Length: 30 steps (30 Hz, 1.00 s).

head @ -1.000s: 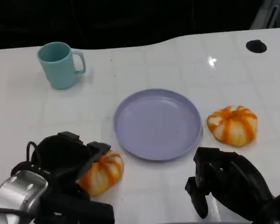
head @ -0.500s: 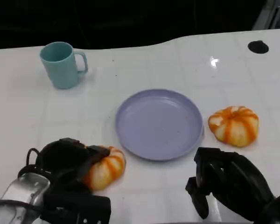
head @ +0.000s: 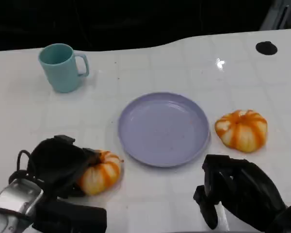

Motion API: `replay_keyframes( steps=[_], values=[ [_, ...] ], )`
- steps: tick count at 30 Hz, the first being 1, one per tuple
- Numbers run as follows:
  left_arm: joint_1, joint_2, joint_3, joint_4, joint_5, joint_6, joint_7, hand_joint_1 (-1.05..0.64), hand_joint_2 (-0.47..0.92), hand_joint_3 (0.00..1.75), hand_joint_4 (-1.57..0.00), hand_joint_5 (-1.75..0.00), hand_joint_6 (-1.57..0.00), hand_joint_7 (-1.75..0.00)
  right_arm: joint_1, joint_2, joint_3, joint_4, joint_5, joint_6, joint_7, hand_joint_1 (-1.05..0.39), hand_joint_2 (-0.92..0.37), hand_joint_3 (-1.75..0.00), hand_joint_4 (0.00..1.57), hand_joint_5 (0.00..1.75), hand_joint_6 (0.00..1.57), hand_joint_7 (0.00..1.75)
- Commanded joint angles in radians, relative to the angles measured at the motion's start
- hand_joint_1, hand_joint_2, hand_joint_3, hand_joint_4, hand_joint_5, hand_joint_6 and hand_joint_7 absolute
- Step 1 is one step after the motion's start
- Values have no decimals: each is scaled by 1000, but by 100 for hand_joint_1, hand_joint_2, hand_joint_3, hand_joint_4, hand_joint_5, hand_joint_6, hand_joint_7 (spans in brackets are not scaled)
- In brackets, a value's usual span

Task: Grasp the bread from the table and place it into the plate.

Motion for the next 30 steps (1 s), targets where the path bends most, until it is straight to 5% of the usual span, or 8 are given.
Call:
replay_keyframes(
  steps=[1,6,8,11,13,16,30],
  values=[
    [67,52,47,-151,-21,35,-54,-26,92,39,-80,-174,-90,-103,5,-10,-11,-11,8,7,0,-93,-92,-36,122,163,102,150],
    [109,36,77,-225,-4,65,-3,-26,91,40,-82,-175,-76,-143,3,-13,-13,-9,8,7,3,-93,-92,-36,122,163,102,149],
    [121,27,89,-240,-9,69,18,-26,89,44,-80,-175,-74,-147,4,-12,-11,-10,3,3,1,-93,-92,-36,122,163,103,149],
    [135,-4,121,-224,-77,20,92,-23,71,70,-82,-175,-72,-157,6,-12,-8,-11,0,2,1,-92,-92,-38,122,163,102,149],
    [137,-38,150,-185,-170,-54,151,-19,55,103,-84,-175,-68,-169,5,-13,-9,-9,1,2,4,-92,-92,-38,122,163,102,149],
    [122,-70,169,-145,-235,-123,199,-19,47,118,-86,-175,-67,-174,2,-13,-10,-1,2,-2,8,-92,-92,-38,122,162,103,149],
    [-126,-175,115,54,-205,-197,263,-17,31,134,-90,-175,-71,-175,0,-12,-13,4,7,12,3,-93,-92,-35,122,167,103,152]
  ],
)
